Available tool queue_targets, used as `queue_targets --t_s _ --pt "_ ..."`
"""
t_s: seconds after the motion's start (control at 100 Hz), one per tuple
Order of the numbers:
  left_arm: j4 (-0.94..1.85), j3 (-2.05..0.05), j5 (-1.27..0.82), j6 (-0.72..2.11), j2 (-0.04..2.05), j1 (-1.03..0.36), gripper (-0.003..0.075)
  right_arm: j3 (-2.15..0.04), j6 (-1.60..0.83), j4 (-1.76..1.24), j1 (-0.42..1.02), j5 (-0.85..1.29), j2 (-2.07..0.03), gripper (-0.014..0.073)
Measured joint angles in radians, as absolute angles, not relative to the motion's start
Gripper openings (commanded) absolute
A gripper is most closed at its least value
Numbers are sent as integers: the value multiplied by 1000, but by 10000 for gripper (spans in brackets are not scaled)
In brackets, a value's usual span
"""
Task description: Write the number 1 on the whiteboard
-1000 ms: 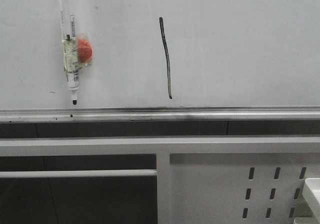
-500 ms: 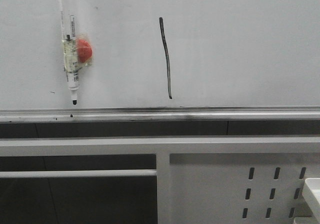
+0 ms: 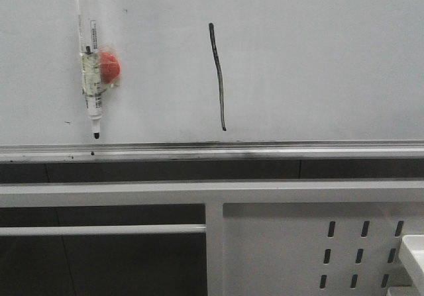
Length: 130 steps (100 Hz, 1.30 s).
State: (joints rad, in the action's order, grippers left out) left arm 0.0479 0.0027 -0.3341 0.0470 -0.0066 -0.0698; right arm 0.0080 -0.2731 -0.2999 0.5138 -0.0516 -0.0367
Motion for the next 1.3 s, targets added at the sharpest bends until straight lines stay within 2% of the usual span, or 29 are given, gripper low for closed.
queue_targets --t_s 0.25,0.46,0.77,1.02,1.3 --pt "48 3 -334 47 -7 -70 -20 8 -271 -300 45 125 -37 -69" --pt "48 3 -334 47 -7 -70 -20 8 -194 -212 -191 316 7 -69" --pt "48 3 -334 47 -7 -70 -20 8 -104 -113 -218 331 7 -69" --pt "48 3 -334 47 -7 -70 -20 8 -100 -79 -138 331 7 -69" --pt "48 3 -334 47 -7 -70 -20 8 -96 -78 -133 331 7 -69"
